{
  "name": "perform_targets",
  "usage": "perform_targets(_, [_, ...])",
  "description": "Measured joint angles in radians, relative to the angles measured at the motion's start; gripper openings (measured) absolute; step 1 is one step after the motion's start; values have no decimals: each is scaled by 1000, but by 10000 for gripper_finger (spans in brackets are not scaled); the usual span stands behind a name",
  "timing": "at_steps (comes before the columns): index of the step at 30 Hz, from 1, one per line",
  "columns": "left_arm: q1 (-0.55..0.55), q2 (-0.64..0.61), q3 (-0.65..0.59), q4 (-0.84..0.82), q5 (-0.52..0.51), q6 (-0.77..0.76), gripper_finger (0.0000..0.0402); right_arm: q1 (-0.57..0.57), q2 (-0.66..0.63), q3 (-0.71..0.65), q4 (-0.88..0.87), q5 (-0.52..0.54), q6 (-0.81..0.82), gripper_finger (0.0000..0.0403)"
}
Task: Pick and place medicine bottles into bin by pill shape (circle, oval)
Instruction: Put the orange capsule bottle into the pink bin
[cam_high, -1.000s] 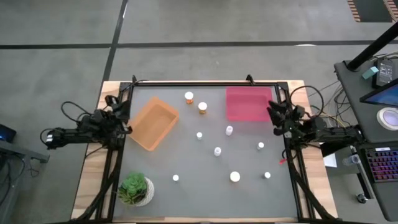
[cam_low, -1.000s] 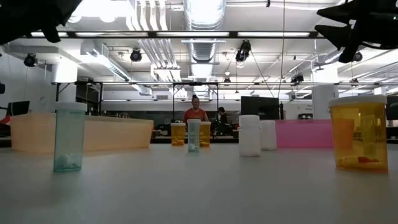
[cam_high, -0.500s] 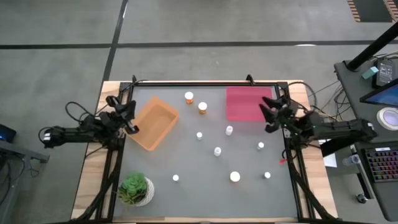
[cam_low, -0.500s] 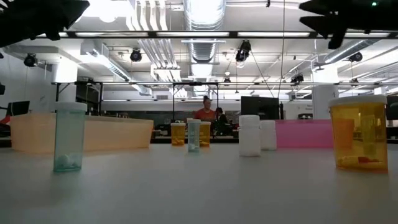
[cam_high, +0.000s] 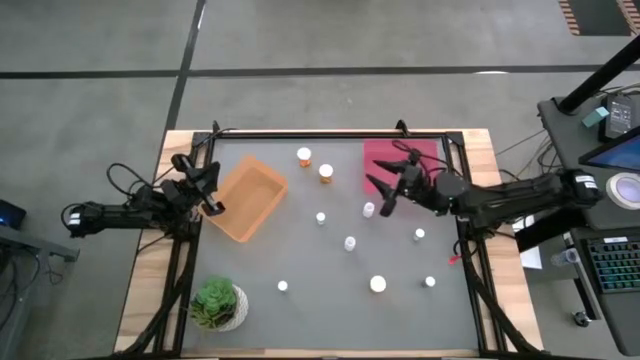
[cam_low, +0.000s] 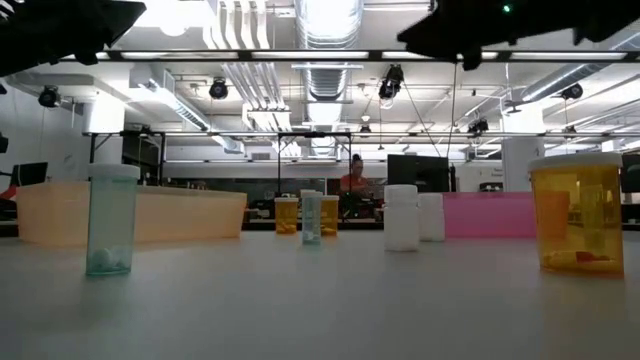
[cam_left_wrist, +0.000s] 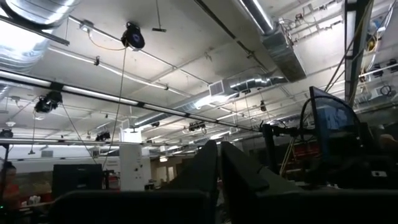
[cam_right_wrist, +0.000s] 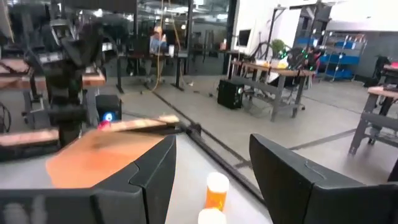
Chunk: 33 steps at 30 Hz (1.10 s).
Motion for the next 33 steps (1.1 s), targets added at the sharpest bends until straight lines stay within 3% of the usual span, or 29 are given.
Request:
perform_targets(8, [0, 1, 0, -1, -8, 0, 3, -8, 208, 159, -12, -6, -55, 195])
perform_targets(14, [0, 1, 0, -1, -8, 0, 3, -22, 323, 299, -154, -18, -62, 195])
perform_targets(33, [0, 2, 0, -2, -23, 0, 3, -82, 628, 759, -861, -446, 20, 195])
